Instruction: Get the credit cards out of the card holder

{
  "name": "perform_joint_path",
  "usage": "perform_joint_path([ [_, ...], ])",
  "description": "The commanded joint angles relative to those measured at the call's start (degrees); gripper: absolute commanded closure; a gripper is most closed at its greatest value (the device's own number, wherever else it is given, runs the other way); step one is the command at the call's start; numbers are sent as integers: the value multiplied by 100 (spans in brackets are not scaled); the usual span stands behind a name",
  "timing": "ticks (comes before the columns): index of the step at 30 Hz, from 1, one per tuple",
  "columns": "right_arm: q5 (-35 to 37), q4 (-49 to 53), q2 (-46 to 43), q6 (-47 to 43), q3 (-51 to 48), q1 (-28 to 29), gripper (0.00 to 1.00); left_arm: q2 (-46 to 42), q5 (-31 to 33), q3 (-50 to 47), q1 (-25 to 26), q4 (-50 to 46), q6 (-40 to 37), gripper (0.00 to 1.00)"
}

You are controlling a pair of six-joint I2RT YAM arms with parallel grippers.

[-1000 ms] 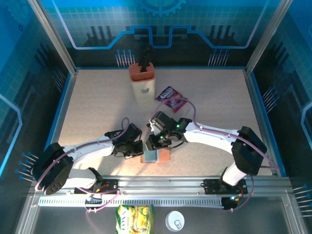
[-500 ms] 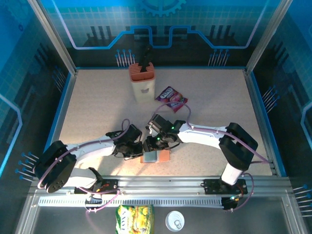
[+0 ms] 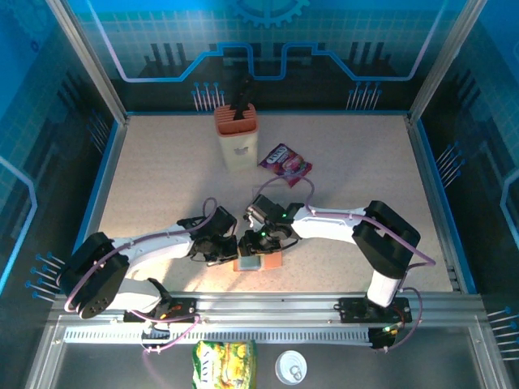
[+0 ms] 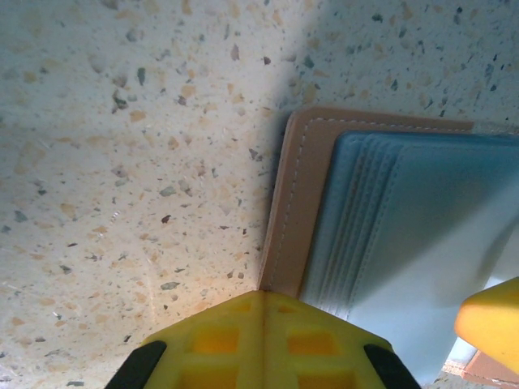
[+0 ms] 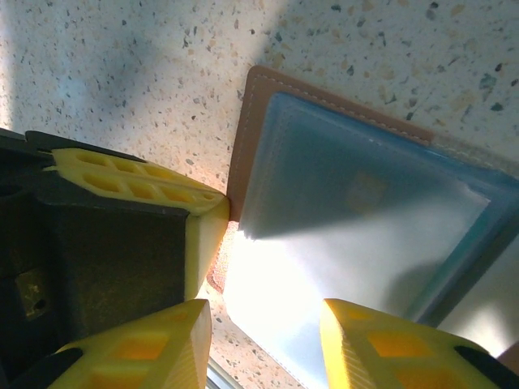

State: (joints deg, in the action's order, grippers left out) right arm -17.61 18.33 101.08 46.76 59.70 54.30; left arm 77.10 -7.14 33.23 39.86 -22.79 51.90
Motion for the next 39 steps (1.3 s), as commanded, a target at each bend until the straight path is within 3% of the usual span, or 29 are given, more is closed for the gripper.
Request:
perform_joint_path([
  [1,20,52,-10,70,-152,-26,60,77,107,52,-20,-277,-130,100],
  [11,129,-11,-317,123,-445,-157,60,51,159,40,-27,-305,-127,100],
  [17,-197,-504,-511,287,-788,-332,59,-17,195,65,-24,-344,-113,100],
  [28,-390,-740,-319,348,-883,-368,60,-765,303,428,-24,-558,-84,100],
  [34,-402,-752,-312,353,-899,-376,60,-993,64,282,-22,-139,107,89],
  [36,-417,-797,-339,373,-899,-374,61,-939,-17,226,-21,-38,132,89],
  [39,-408,-799,-421,375,-899,-376,66,-758,-55,210,-21,-50,135,98],
])
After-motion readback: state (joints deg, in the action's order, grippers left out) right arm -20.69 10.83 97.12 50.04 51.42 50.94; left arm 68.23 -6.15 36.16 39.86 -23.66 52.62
